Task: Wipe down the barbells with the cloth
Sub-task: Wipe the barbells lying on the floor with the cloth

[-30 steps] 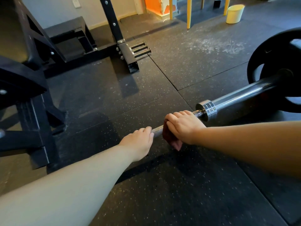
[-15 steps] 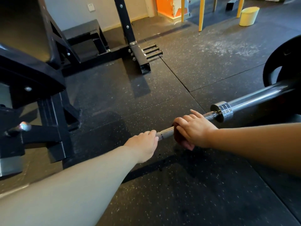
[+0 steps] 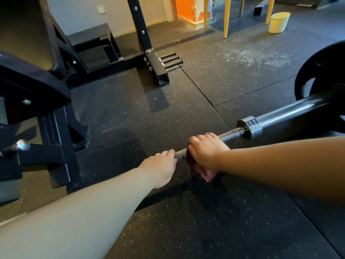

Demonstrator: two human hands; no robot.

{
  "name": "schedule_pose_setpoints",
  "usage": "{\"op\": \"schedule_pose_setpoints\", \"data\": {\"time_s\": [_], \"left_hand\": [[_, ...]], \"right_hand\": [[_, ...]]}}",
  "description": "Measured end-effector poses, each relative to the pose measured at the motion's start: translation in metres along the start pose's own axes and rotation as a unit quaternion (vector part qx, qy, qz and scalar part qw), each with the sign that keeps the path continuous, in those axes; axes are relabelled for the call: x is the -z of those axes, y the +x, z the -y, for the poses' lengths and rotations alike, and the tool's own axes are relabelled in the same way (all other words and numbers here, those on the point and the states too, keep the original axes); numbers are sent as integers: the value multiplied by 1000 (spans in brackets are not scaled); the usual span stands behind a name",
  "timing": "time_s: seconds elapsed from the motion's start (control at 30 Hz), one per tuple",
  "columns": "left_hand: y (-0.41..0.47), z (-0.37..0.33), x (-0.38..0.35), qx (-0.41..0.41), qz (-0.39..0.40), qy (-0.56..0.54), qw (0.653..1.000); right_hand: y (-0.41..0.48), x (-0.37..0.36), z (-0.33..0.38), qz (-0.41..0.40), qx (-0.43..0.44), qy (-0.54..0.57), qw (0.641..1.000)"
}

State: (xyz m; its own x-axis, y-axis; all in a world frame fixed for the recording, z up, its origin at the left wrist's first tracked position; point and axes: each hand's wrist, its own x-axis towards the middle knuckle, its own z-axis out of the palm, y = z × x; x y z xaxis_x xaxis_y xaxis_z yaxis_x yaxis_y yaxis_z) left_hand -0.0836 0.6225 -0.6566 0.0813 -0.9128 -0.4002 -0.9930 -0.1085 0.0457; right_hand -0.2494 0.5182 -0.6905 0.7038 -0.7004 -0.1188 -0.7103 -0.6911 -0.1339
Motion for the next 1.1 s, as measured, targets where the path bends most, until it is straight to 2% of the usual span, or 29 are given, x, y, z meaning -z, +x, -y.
{"op": "schedule_pose_setpoints", "data": {"time_s": [0.17,0.3,0.37,0.43,0.5,0.6,0.67,0.7,0.77,0.83,0.93,1.0,1.1], "left_hand": [[-11,-1,2,32,16,-27,999],[-34,24,2,48,44,-33,997],[-39,34,-1,48,42,-29,998],[-36,33,-4,50,27,-31,998],[-28,28,-3,70,24,-45,996],[-16,20,2,74,47,-4,996],[-15,22,4,58,59,40,996],[-15,24,4,49,51,49,996],[-13,31,-4,37,4,21,999],[-12,36,-17,37,-40,-52,997],[-19,39,-40,17,-90,-61,994],[-21,42,-43,-3,-92,-56,994],[-20,47,-42,-10,-85,-64,994]], "right_hand": [[1,-2,36,14,109,31,993],[-3,14,8,28,53,26,998],[-4,18,-1,0,-10,14,1000],[-2,15,4,-21,-28,-6,999],[-1,16,19,16,3,-22,1000],[-4,32,24,127,93,-72,985],[-2,42,19,149,123,-106,975],[1,43,19,150,113,-107,976],[5,34,28,133,72,-118,981],[8,15,44,90,30,-97,991],[7,-9,61,-23,1,32,999],[4,-12,57,-58,17,61,996],[3,-11,42,-35,90,7,995]]}}
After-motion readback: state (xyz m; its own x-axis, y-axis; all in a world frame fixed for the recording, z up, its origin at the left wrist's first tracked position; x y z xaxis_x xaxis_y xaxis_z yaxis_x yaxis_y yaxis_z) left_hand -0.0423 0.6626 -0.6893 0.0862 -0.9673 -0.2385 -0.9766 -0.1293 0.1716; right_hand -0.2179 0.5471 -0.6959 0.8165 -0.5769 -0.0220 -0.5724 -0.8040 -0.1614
